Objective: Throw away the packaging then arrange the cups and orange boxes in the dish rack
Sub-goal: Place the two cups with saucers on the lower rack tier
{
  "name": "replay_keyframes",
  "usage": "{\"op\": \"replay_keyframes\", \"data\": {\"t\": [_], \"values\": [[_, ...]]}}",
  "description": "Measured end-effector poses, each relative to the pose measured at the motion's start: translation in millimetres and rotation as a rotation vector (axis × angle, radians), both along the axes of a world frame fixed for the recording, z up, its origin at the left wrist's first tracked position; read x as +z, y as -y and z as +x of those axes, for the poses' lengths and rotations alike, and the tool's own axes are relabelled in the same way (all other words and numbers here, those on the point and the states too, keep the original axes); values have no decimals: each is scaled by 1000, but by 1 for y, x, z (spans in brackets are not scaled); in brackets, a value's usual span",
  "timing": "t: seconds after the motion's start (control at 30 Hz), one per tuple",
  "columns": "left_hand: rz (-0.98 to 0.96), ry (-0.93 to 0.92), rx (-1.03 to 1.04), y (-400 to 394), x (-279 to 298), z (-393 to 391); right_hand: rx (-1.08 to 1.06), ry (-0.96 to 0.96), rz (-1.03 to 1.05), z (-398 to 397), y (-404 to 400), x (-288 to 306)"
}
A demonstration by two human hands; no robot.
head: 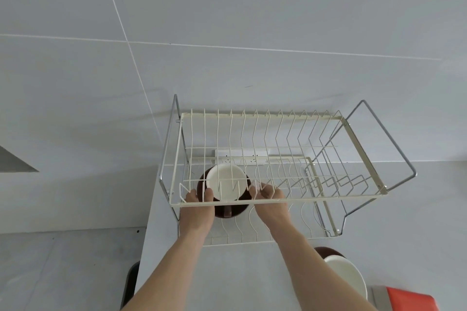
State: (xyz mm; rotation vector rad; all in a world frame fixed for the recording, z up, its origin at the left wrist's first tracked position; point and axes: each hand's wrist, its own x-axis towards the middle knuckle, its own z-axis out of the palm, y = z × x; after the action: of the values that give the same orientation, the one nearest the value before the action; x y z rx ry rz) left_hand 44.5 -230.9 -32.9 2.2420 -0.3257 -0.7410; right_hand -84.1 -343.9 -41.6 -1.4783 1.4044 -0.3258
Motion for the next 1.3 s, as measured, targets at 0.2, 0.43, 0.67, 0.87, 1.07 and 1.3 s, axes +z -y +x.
{"op": "replay_keyframes", "data": {"t": [0.2,0.43,0.67,0.87,1.07,1.3], "values": [[19,85,-179,-30,7,-17,109,-214,-184,-28,-21,18],[144,301,-462,-68,20,-37,360,-439,-470,-65,-59,42],[237,637,-759,-91,23,-61,559,-575,-673,-107,-89,43],[242,800,-877,-102,28,-86,634,-619,-739,-138,-100,44],[264,841,-926,-91,41,-117,638,-605,-769,-172,-90,50],[267,825,-898,-56,48,-188,642,-609,-791,-239,-55,56]]}}
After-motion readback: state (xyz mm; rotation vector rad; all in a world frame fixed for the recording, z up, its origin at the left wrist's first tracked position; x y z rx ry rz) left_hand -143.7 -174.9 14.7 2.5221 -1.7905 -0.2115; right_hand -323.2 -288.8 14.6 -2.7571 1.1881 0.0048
